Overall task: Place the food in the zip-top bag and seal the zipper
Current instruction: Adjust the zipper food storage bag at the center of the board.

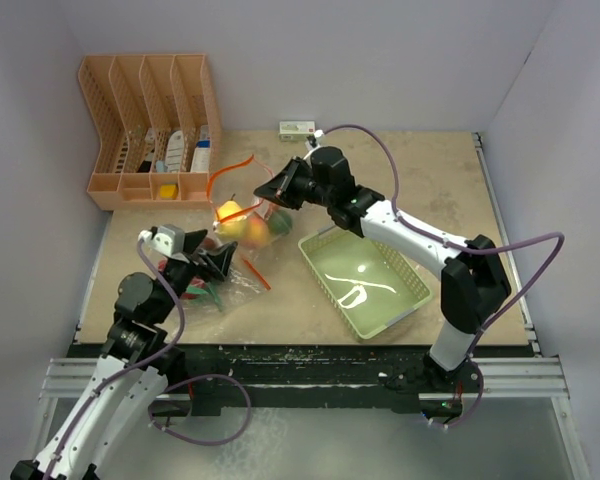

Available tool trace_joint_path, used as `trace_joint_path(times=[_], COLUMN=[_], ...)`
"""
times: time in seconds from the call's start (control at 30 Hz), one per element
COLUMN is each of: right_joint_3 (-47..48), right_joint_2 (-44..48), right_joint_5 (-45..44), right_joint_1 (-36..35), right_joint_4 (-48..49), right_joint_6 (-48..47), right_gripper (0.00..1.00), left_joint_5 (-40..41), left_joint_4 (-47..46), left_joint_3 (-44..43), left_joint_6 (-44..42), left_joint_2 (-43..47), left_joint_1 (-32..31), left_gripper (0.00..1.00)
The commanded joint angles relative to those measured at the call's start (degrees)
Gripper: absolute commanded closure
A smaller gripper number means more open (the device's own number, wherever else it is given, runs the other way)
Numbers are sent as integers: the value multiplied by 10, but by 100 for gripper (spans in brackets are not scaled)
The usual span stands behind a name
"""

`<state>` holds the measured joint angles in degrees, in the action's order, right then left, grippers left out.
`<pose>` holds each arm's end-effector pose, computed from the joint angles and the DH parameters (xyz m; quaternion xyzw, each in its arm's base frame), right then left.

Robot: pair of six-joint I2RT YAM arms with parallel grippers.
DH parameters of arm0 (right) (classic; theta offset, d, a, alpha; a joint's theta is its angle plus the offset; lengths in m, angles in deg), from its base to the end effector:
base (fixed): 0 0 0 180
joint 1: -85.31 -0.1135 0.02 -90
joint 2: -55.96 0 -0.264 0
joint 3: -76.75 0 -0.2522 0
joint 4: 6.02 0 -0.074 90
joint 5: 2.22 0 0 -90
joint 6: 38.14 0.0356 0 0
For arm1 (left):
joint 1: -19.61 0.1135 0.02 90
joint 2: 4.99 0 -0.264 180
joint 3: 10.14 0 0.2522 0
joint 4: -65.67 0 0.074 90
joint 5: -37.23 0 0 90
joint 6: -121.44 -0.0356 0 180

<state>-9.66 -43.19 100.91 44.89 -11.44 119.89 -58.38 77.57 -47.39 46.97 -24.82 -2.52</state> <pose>0.3143 0.2783 0.3290 0.1123 0.7617 0.5644 0.2979 0.1110 -0.0489 0.2891 0.0748 0.6682 -0.2698 0.6893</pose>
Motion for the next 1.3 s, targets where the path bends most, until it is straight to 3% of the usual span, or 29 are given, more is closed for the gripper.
trace_joint_path(times=[0.0, 0.07, 0.27, 0.6, 0.7, 0.8, 1.1, 1.27], right_joint_3=[33, 33, 30, 14, 7, -7, -84, -134], right_joint_2=[37, 41, 50, 63, 66, 71, 93, 117], right_joint_5=[18, 19, 26, 35, 42, 49, 46, 16], right_joint_1=[2, 5, 7, 8, 8, 8, 8, 8], right_joint_4=[48, 46, 48, 57, 63, 65, 71, 55], right_joint_6=[10, 11, 10, 9, 10, 11, 6, -31], right_gripper=[100, 100, 100, 100, 100, 100, 100, 100], left_joint_5=[19, 13, 31, 28, 24, 25, 15, -3], left_joint_4=[-112, -131, -163, -260, -293, -329, -333, -342], left_joint_3=[40, 50, 63, 75, 78, 80, 24, 38], left_joint_6=[23, 28, 27, 43, 48, 52, 31, 0], left_joint_2=[-2, -7, -7, -64, -90, -114, -157, -124], left_joint_1=[3, 3, 3, 3, 3, 3, 3, 3], left_gripper=[23, 32, 40, 60, 76, 100, 100, 100])
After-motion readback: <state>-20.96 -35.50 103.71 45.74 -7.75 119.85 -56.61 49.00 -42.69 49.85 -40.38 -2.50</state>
